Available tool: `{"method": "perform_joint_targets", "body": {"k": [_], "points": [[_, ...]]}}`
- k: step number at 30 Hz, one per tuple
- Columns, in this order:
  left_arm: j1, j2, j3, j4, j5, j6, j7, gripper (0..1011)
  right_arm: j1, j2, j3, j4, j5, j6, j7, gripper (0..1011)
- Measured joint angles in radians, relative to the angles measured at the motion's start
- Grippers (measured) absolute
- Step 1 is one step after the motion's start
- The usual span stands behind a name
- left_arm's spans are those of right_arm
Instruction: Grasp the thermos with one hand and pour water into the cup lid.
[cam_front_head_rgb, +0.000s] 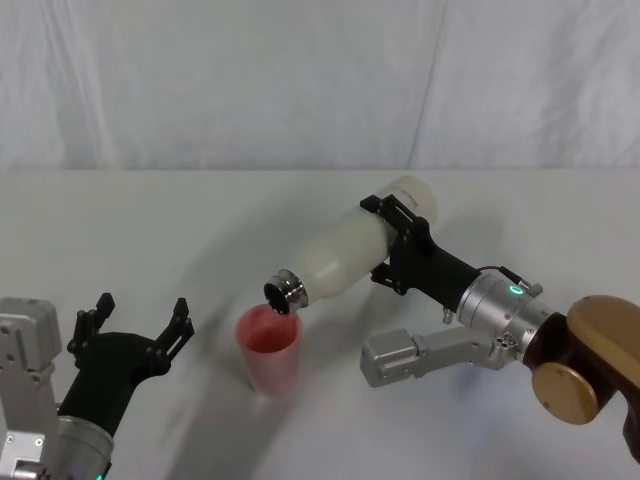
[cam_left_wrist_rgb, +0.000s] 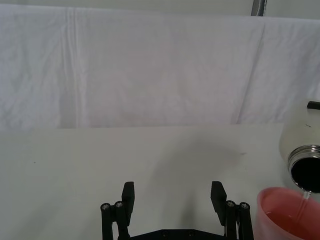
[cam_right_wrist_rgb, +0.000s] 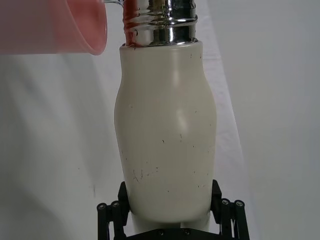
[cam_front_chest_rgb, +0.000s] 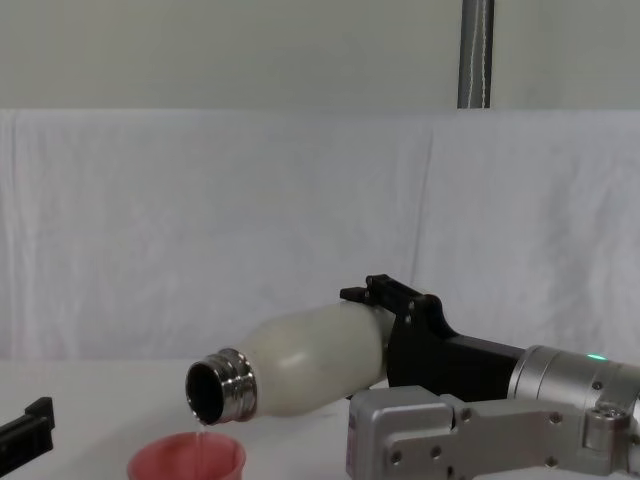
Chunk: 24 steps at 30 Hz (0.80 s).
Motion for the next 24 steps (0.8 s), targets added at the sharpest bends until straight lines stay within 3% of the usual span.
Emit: {"method": "perform_joint_targets", "body": {"k": [24], "points": [[0.0, 0.0, 0.0, 0.0, 0.0, 0.0, 0.0, 1001, -0.002, 0.002, 0.001, 0.0, 0.001, 0.0, -0.001, 952]]}}
